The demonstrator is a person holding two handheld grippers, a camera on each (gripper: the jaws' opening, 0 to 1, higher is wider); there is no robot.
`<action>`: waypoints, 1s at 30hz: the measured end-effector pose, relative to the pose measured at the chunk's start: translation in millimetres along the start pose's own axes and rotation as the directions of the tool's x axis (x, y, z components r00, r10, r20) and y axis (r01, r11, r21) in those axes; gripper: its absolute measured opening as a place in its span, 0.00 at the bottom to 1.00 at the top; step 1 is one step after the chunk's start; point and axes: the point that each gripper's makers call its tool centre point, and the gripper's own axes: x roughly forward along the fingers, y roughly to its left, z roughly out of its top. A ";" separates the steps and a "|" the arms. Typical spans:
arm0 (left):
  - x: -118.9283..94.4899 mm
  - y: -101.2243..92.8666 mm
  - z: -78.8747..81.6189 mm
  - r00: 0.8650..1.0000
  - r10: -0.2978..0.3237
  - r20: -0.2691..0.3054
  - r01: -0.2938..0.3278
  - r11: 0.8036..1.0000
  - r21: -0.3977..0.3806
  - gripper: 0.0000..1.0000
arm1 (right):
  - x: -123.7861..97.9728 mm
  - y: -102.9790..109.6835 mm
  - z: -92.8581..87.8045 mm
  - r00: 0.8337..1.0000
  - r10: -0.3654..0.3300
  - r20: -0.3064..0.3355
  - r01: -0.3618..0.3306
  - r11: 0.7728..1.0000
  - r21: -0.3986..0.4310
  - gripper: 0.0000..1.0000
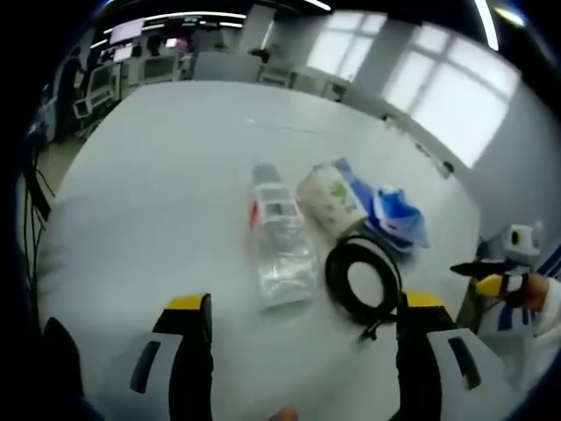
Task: Arrange the tabletop items into an orderly group along one side of the table until the central work area is clear of visible clutter.
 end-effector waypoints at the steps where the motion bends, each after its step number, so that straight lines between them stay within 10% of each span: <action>1: 0.7 -0.2 0.9 1.000 0.003 0.000 -0.003 1.000 -0.003 0.83 | -0.1 0.3 -0.7 1.000 0.000 -0.001 0.000 1.000 0.000 0.66; 30: 32.2 -5.2 42.3 0.997 0.067 -0.039 -0.066 0.997 0.029 0.76 | 6.8 4.5 -14.3 1.000 0.022 -0.020 -0.021 0.998 0.051 0.60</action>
